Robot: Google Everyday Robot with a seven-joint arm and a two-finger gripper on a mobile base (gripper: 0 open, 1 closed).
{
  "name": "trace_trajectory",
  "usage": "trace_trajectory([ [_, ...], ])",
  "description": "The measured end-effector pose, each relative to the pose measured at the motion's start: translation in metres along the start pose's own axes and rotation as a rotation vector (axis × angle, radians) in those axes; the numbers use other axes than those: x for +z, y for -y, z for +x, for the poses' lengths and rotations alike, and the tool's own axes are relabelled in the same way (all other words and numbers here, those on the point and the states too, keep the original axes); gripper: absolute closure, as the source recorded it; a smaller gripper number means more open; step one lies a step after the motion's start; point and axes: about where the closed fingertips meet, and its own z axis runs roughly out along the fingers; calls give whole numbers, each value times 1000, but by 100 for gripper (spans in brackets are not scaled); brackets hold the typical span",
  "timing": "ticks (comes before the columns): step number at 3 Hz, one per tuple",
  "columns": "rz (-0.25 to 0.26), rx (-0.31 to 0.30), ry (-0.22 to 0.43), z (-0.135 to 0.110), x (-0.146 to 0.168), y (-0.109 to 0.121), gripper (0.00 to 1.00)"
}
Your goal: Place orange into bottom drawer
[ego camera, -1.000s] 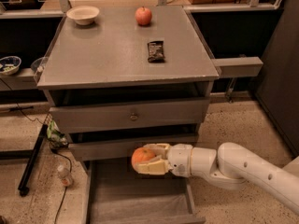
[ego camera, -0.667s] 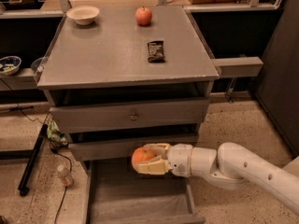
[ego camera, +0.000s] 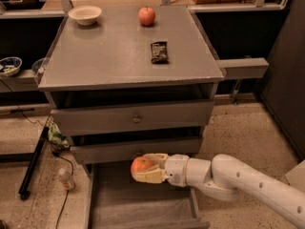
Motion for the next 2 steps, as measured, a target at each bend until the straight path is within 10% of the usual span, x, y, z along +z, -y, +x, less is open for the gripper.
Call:
trace_trajectory([
  [2, 42, 23, -38, 43, 27, 30, 100],
])
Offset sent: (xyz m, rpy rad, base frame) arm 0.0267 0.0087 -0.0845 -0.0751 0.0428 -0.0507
